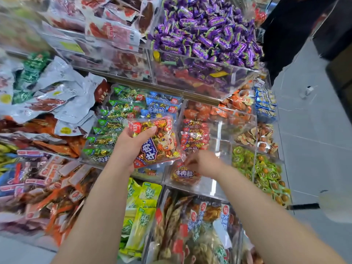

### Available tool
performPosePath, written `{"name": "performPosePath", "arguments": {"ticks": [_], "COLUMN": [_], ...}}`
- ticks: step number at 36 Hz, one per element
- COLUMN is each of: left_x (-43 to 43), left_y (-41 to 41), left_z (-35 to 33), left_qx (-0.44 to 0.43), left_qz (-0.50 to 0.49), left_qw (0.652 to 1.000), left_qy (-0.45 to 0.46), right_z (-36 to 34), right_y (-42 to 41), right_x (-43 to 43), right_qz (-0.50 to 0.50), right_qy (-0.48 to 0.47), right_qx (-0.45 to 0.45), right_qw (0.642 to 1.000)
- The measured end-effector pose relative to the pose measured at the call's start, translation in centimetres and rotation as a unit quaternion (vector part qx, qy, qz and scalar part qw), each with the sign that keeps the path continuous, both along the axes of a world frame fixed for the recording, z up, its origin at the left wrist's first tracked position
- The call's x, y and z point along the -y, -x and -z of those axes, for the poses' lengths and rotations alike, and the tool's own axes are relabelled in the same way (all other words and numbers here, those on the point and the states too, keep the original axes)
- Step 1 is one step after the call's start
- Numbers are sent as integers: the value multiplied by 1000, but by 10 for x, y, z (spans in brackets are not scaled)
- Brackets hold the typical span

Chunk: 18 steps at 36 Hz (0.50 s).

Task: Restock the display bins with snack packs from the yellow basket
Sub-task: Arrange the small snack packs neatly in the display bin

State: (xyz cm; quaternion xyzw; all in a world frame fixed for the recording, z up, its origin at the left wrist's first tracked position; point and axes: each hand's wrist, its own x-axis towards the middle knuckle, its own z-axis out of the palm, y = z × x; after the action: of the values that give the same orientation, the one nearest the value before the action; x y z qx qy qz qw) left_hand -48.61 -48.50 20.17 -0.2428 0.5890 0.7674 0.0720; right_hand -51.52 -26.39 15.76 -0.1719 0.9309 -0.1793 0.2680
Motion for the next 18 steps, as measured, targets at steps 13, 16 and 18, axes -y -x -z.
{"name": "performPosePath", "arguments": {"ticks": [13, 16, 18], "left_x": [3, 2, 3], "left_y": [6, 8, 8], "left_z": [17, 16, 16], "left_qx": [4, 7, 8], "left_qz": [-6, -3, -1], "left_qw": [1000, 1000, 1000], "left_qy": [-9, -7, -6], "right_z": [53, 61, 64], "right_y": [-16, -11, -9], "right_x": [9, 15, 21], "right_qz": [-58, -60, -53], "right_qy": [-100, -128, -134], "right_qx": [-22, -76, -87], "right_qw": [993, 987, 986]}}
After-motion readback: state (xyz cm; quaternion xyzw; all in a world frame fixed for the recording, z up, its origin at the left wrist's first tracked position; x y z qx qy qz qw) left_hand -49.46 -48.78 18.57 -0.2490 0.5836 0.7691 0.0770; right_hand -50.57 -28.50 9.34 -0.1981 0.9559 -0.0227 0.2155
